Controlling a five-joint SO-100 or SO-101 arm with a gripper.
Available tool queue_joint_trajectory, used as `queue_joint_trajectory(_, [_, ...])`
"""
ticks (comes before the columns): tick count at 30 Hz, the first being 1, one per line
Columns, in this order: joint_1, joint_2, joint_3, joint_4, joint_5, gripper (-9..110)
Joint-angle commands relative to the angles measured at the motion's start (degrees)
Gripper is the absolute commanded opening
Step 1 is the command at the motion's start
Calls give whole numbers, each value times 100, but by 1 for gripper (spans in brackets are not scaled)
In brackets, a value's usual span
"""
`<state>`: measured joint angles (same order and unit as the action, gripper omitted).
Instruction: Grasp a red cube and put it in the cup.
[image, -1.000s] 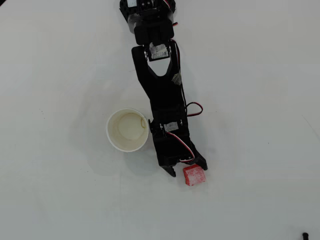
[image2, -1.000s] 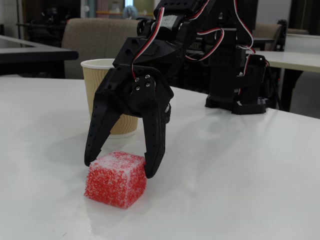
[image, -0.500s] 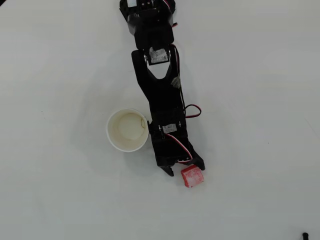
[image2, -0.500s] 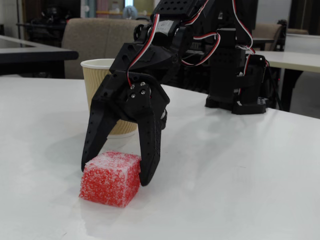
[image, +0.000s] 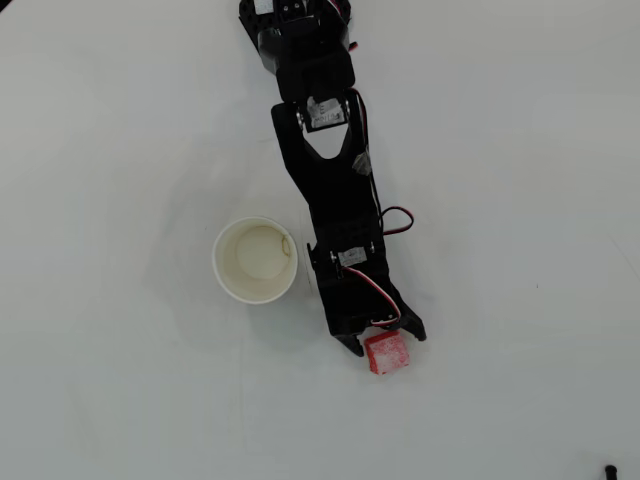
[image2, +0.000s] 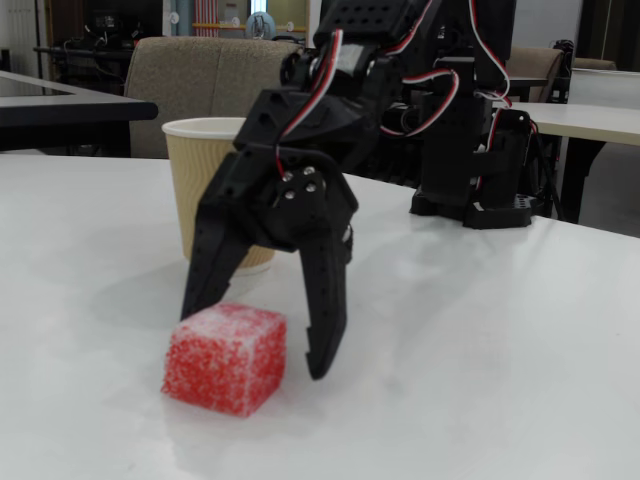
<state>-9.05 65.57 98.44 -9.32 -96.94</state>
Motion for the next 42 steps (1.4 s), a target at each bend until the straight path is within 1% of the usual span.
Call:
queue_joint_trajectory(1, [0, 167, -431, -123, -88, 33])
queue_joint_trajectory(15, [-79, -272, -835, -70, -97, 33])
queue_joint_trajectory(18, [-35, -290, -853, 79, -97, 32])
queue_joint_trajectory(23, [404, -334, -940, 325, -53, 32])
queue_joint_trajectory(42, [378, -299, -949, 360, -88, 32])
